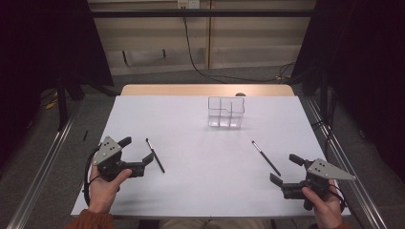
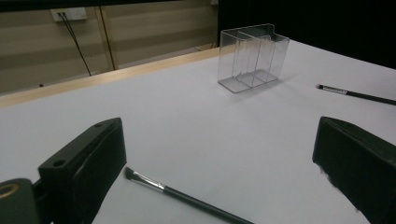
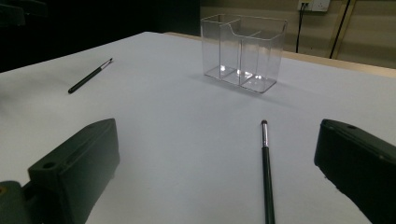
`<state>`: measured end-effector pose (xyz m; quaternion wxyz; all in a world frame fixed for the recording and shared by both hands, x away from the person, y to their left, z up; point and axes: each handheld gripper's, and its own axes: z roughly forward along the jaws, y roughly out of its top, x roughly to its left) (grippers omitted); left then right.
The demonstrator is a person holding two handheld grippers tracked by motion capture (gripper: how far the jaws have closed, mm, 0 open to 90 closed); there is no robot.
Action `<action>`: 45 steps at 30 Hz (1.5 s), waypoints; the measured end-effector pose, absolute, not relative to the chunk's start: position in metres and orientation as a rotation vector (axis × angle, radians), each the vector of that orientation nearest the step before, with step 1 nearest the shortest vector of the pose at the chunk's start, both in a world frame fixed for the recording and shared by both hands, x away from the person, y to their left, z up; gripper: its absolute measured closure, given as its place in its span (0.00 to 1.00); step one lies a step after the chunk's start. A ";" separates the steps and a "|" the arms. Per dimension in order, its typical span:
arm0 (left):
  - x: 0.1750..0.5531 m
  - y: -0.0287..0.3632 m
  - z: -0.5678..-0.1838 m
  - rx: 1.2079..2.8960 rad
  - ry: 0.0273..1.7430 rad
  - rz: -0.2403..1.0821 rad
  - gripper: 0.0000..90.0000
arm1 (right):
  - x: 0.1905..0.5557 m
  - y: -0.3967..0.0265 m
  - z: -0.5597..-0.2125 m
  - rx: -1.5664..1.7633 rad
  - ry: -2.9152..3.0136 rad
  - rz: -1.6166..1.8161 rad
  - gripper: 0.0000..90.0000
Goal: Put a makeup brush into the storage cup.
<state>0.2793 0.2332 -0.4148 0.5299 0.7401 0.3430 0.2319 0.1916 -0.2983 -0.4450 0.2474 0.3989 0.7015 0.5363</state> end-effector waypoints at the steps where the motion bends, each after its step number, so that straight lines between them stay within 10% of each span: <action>1: 0.281 0.232 -0.415 1.773 0.814 0.553 0.03 | 0.192 -0.298 -0.445 1.088 1.912 1.462 0.00; 45: 0.350 0.206 -0.410 2.127 1.068 0.345 0.13 | 0.193 -0.297 -0.445 1.084 1.925 1.462 0.00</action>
